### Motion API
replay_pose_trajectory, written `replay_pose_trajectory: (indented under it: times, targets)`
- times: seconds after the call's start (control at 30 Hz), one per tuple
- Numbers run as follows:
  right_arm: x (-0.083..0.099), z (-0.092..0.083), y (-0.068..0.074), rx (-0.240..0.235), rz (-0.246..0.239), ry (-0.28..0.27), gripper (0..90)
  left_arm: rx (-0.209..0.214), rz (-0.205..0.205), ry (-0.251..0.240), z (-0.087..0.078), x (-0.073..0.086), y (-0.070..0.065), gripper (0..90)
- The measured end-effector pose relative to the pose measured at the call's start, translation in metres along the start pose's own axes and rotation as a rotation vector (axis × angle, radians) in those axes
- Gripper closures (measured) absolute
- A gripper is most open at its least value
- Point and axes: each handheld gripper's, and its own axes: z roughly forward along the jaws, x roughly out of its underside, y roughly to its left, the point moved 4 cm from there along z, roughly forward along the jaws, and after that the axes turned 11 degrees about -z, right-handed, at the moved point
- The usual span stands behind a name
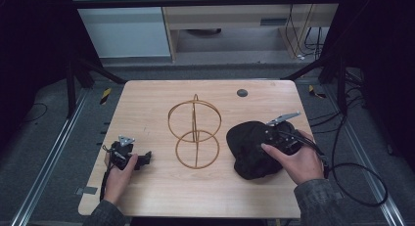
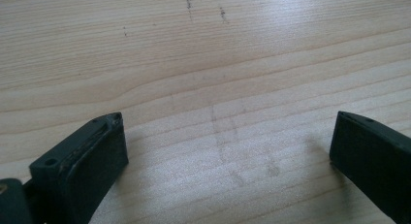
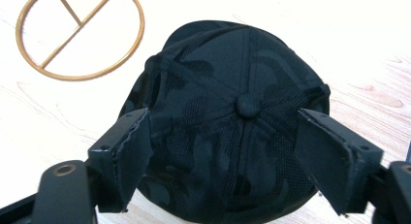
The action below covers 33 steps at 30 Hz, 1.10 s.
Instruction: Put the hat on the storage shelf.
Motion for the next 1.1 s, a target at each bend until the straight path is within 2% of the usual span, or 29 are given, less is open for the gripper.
replay_pose_trajectory:
  times: [0.2, 0.43, 0.57, 1.1]
  targets:
    - [0.002, 0.009, -0.004, -0.001, 0.016, 0.019, 29.5, 0.0, 0.0, 0.0, 0.0, 0.0, 0.0, 0.0]
    - [0.011, 0.024, -0.009, -0.009, 0.062, 0.044, 26.8, 0.0, 0.001, 0.0, 0.0, 0.0, 0.0, 0.0]
    - [0.012, 0.03, -0.01, -0.011, 0.059, 0.062, 29.6, 0.0, 0.0, 0.0, 0.0, 0.0, 0.0, 0.0]
    - [0.016, 0.04, -0.017, -0.058, 0.065, 0.09, 58.7, 0.003, 0.004, 0.0, 0.0, 0.0, -0.001, 0.0]
